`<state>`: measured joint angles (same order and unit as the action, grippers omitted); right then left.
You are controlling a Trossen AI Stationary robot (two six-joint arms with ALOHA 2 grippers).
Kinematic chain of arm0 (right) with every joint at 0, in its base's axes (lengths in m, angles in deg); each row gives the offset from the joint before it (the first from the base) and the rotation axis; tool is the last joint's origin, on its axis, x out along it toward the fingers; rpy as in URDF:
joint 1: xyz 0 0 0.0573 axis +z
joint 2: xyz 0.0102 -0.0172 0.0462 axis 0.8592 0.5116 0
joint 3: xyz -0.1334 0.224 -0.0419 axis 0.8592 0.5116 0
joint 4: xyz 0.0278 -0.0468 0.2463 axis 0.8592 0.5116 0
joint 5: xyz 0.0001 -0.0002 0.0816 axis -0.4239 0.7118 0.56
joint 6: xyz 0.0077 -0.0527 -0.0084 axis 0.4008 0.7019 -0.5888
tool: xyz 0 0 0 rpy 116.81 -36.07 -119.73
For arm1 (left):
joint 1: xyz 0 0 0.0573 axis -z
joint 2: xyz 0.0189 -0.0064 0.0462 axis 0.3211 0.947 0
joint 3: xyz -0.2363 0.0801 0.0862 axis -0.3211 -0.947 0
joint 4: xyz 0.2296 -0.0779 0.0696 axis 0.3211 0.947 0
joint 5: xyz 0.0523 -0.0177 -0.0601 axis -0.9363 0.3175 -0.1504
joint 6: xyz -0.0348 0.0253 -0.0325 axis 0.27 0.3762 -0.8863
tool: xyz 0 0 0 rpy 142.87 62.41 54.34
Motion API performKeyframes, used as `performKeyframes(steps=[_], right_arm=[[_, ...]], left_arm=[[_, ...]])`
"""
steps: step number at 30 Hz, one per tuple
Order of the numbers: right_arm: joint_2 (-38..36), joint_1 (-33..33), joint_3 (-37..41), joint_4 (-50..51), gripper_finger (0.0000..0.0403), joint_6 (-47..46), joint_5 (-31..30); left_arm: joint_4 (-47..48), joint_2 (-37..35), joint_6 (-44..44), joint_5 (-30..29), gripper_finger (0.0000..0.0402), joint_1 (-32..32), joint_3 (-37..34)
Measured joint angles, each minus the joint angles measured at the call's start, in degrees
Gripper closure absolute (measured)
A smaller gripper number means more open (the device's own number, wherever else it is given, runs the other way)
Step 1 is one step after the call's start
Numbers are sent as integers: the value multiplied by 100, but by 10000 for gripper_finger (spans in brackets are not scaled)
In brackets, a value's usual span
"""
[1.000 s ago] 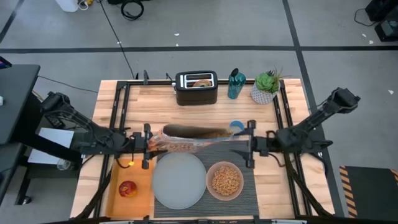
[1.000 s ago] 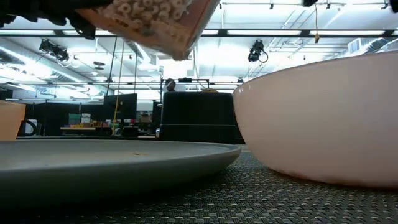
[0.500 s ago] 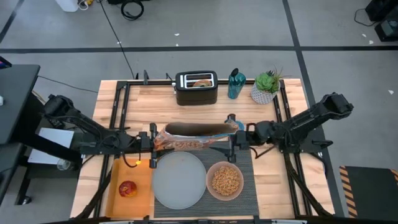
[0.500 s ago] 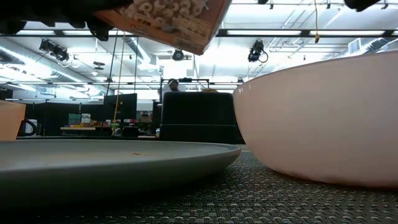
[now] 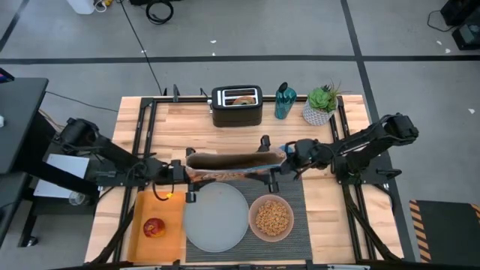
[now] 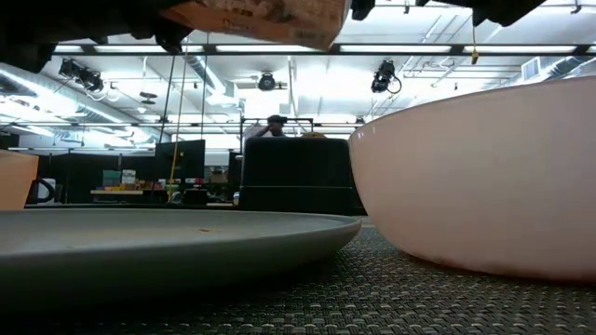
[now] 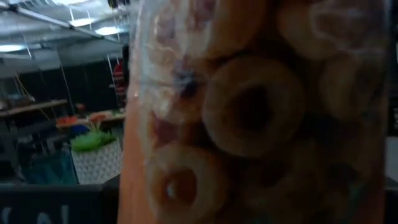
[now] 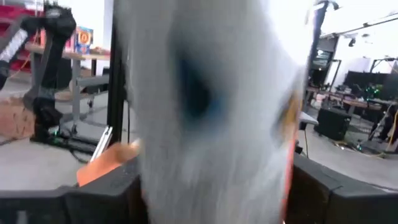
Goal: Arrange a breakfast setting
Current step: Pour the cereal from the cereal box into the pink bowl
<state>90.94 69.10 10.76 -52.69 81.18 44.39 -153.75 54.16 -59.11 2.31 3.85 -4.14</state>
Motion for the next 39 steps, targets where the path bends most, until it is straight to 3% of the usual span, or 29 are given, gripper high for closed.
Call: performKeyframes(steps=[11,21,27,32,39], right_arm=[[251,-10,4,50,104,173,-15],[229,-22,7,98,188,143,-17],[229,-22,7,139,191,81,-19],[146,-24,7,479,186,-25,-24],[-277,-22,7,1328,193,-47,-81]], left_arm=[[-1595,837,98,672,205,-421,27],[-1586,1089,148,741,205,-504,280],[-1547,1089,125,732,205,-504,282],[-1376,1015,315,530,184,-417,293],[-923,562,788,-334,124,-65,302]])
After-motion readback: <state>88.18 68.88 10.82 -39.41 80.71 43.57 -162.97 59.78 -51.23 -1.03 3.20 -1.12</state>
